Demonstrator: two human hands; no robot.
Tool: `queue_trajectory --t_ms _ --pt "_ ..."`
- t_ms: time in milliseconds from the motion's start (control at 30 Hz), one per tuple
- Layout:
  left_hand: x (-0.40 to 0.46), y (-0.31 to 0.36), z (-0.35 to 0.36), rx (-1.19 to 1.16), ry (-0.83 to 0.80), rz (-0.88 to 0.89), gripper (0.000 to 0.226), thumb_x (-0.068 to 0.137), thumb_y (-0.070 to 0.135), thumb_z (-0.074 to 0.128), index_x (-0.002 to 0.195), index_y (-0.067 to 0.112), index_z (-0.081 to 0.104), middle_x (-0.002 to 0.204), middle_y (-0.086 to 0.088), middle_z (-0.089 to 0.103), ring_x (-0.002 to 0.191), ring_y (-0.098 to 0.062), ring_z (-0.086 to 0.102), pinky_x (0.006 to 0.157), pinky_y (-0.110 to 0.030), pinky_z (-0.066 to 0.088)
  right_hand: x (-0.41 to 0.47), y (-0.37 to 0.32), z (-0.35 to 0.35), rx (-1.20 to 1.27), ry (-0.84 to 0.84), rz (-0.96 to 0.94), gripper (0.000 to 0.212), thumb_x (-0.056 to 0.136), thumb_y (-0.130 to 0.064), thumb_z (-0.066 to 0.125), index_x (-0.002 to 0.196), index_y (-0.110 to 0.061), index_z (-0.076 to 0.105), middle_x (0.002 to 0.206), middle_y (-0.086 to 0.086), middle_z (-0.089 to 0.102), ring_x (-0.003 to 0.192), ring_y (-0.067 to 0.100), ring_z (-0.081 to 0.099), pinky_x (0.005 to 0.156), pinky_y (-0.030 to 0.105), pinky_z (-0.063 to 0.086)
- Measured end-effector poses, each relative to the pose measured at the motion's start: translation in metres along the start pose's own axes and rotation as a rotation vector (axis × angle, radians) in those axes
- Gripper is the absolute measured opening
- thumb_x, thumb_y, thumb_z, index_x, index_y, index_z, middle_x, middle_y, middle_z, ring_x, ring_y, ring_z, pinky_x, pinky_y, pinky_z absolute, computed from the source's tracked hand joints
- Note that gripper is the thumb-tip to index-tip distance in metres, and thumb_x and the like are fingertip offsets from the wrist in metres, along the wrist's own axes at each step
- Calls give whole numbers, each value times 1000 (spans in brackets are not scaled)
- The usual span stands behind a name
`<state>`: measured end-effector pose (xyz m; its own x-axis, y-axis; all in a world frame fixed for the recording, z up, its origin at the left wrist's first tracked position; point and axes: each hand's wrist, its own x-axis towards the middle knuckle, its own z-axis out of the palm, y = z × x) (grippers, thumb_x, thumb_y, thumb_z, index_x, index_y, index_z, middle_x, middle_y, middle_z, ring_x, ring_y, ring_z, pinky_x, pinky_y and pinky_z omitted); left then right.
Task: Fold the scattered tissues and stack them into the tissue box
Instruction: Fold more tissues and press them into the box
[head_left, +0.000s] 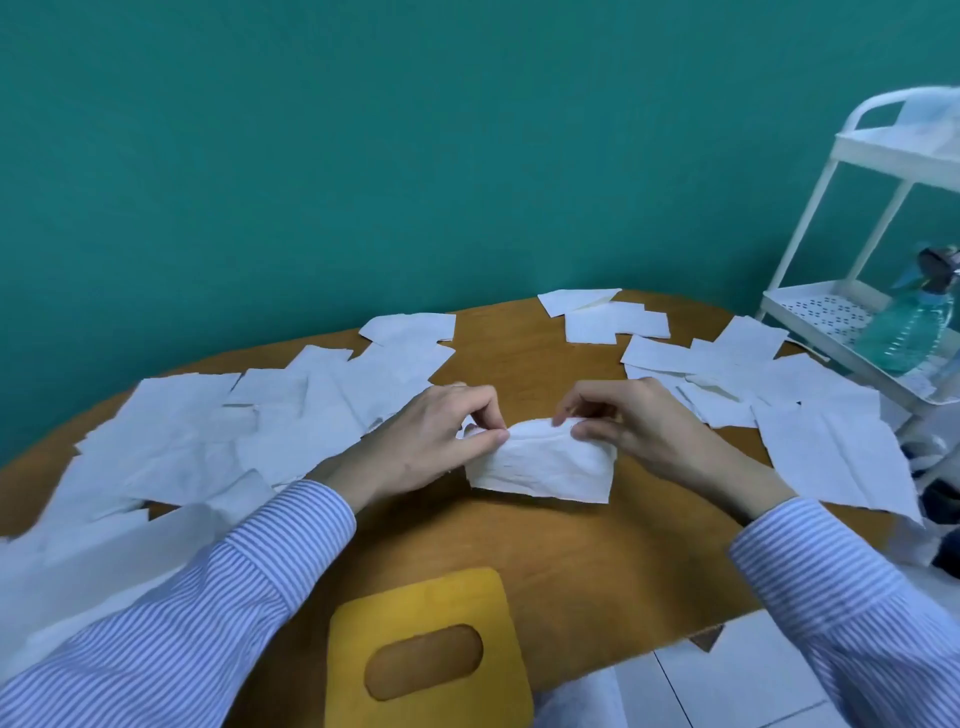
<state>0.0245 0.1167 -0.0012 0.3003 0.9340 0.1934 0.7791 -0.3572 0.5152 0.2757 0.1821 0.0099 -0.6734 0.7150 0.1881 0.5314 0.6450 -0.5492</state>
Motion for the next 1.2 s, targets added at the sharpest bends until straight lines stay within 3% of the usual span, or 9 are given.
queue_trajectory --t_ms 167,400,600,733,900,967,1067,1200 --pt "-39 18 -50 -23 120 -26 13 97 28 63 85 23 60 88 15 66 86 -8 59 69 -18 44 16 -49 -9 21 26 -94 21 90 -15 69 98 -35 70 93 -14 70 91 0 61 74 14 44" --pt "-131 24 -110 -35 290 -205 17 93 22 70 78 25 63 81 14 67 65 -6 53 58 -22 40 35 -136 16 117 -46 -258 18 89 -15 70 99 -30 74 87 -10 71 86 6 62 73 16 46" --pt "-221 15 -137 -21 390 -404 15 88 20 76 76 22 68 78 15 69 59 -3 51 56 -14 37 58 -198 75 156 -169 -365 13 90 -18 70 100 -26 73 80 -10 67 79 4 60 70 17 45" --pt "-268 5 -145 -10 440 -518 17 87 22 77 73 24 68 83 11 73 58 -4 51 55 -17 39 70 -232 111 122 -288 -432 12 93 -17 65 99 -23 74 88 -14 69 80 -5 58 67 13 40" --pt "-304 -22 -150 -17 422 -655 14 85 28 79 74 26 71 82 13 73 55 0 53 60 -21 44 87 -262 138 189 -449 -400 13 93 -13 65 93 -24 73 76 -14 65 70 -1 55 64 12 40" --pt "-312 -38 -143 -30 391 -698 12 85 28 80 75 26 72 79 12 72 56 0 56 60 -23 46 95 -265 155 109 -494 -397 12 92 -15 67 95 -26 72 78 -10 63 70 2 52 63 13 40" --pt "-318 -60 -123 -4 355 -716 12 86 25 78 76 28 72 79 19 70 69 0 60 61 -15 43 102 -266 183 1 -527 -386 12 91 -16 67 99 -22 73 85 -10 64 81 5 57 70 16 44" --pt "-326 -79 -104 137 318 -720 10 90 36 72 81 34 67 80 22 65 90 3 49 67 -17 36 105 -261 211 -131 -523 -408 13 89 -18 67 99 -25 72 87 -9 67 84 10 60 75 26 48"
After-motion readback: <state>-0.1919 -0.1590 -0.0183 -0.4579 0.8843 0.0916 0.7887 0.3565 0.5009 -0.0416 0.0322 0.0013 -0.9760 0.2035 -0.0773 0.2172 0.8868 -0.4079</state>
